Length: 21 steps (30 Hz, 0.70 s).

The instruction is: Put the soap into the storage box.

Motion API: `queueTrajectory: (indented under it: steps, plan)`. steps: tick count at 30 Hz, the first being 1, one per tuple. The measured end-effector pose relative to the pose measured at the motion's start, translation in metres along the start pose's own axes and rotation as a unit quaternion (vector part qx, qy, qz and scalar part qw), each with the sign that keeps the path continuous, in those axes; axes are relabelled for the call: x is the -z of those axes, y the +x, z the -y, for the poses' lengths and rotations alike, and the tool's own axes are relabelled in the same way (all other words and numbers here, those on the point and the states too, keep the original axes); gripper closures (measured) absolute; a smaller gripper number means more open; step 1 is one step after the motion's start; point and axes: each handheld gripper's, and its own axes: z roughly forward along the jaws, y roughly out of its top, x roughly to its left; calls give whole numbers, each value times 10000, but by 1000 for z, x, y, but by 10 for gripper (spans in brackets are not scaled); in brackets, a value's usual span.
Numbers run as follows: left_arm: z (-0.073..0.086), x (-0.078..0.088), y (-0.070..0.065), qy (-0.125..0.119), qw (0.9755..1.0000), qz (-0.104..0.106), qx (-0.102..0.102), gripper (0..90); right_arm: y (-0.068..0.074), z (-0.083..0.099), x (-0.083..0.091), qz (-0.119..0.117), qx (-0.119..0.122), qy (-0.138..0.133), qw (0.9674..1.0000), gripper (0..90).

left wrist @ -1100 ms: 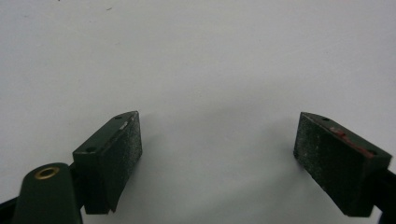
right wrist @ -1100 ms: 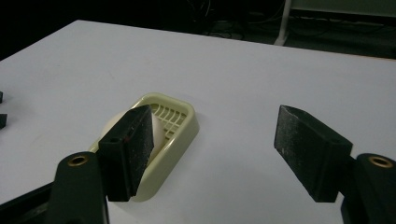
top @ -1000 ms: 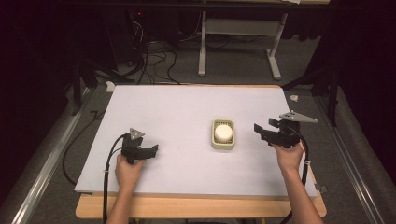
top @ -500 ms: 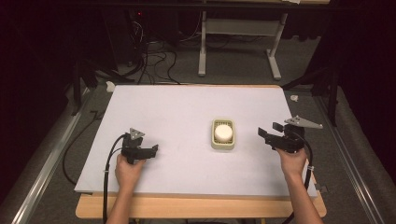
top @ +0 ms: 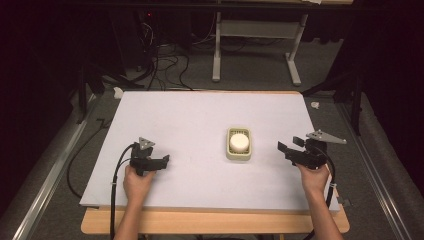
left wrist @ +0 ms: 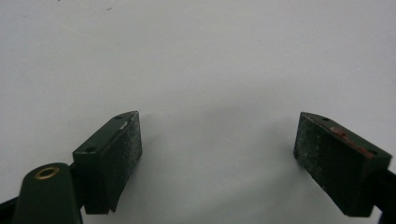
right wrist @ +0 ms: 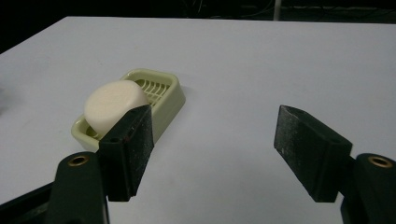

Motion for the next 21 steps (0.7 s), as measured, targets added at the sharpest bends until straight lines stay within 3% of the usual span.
queueTrajectory:
  steps: [12, 21]
  plan:
    - [0, 0, 0, 0, 10000, -2, -1, 157, -1, 18, -5, 25, -110, 163, 9998, 295]
    - [0, 0, 0, 1, 10000, -1, -1, 157, 2, 28, -14, 22, -64, 297, 9995, 296]
